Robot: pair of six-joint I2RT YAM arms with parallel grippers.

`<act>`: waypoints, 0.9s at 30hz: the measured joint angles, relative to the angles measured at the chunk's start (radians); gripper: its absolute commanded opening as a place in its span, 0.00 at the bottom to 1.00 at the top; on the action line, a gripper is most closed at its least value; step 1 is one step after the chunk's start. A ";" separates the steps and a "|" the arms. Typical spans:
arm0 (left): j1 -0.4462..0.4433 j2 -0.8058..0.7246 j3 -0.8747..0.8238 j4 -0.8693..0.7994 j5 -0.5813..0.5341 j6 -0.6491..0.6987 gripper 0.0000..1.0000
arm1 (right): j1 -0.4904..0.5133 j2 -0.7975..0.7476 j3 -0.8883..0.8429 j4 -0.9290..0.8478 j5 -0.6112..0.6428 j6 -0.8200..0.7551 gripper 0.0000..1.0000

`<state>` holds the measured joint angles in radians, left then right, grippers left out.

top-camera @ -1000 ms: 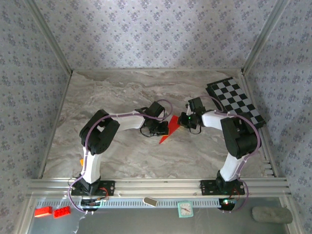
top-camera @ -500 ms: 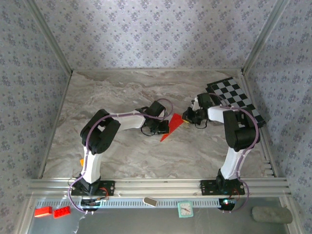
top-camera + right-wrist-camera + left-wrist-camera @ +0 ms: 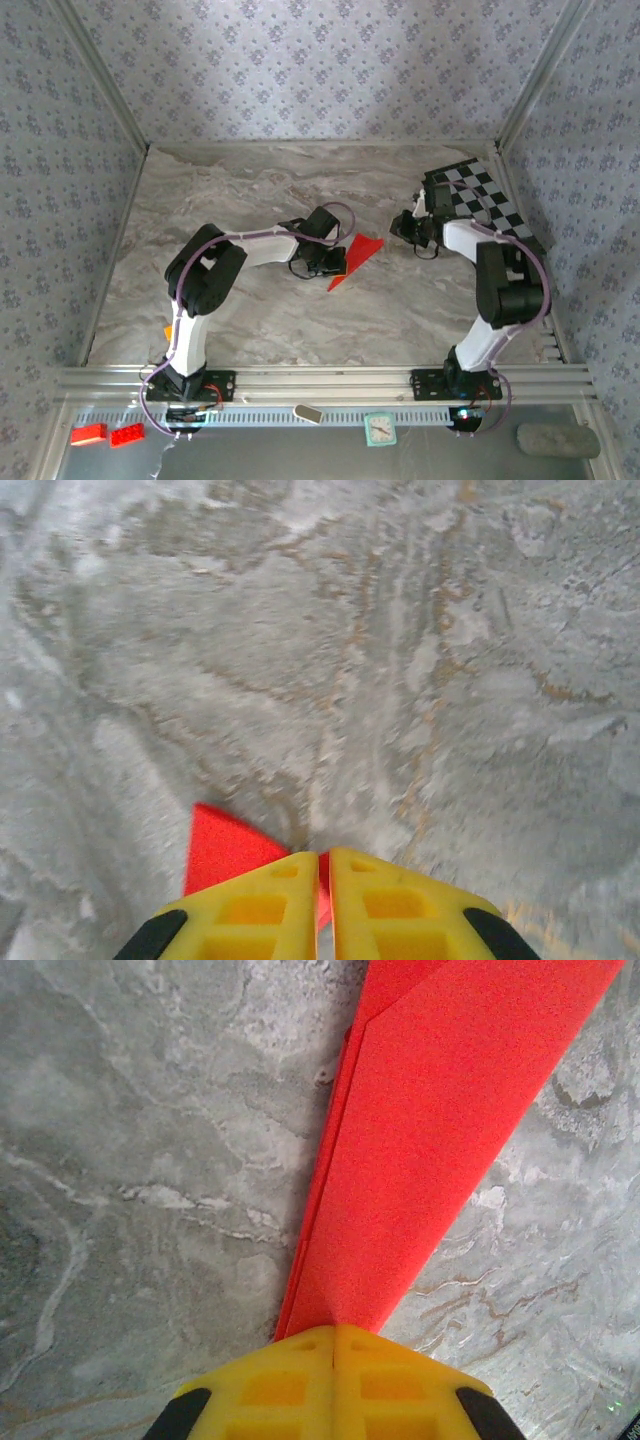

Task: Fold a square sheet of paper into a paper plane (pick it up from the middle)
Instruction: Fold the wing for the fifth time at the center of the table.

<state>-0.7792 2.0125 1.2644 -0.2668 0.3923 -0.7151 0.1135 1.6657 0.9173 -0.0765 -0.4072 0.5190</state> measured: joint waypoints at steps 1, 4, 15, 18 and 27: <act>0.000 0.000 0.001 -0.002 0.000 0.000 0.00 | 0.005 -0.042 -0.020 0.006 0.000 0.001 0.14; 0.000 0.000 0.002 -0.004 0.000 0.000 0.00 | 0.034 -0.120 -0.050 0.008 -0.004 0.010 0.14; 0.000 0.004 0.016 -0.029 0.003 0.000 0.00 | 0.232 -0.011 -0.089 0.053 -0.109 0.095 0.09; 0.000 0.004 0.016 -0.029 0.004 -0.001 0.00 | 0.245 0.035 -0.088 0.062 -0.117 0.106 0.09; 0.005 0.004 0.016 -0.018 0.027 -0.001 0.03 | 0.245 0.153 -0.009 0.039 -0.113 0.085 0.07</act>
<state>-0.7742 2.0163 1.2800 -0.2852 0.4191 -0.7158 0.3580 1.8187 0.9085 -0.0380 -0.5205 0.6044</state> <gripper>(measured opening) 0.048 0.077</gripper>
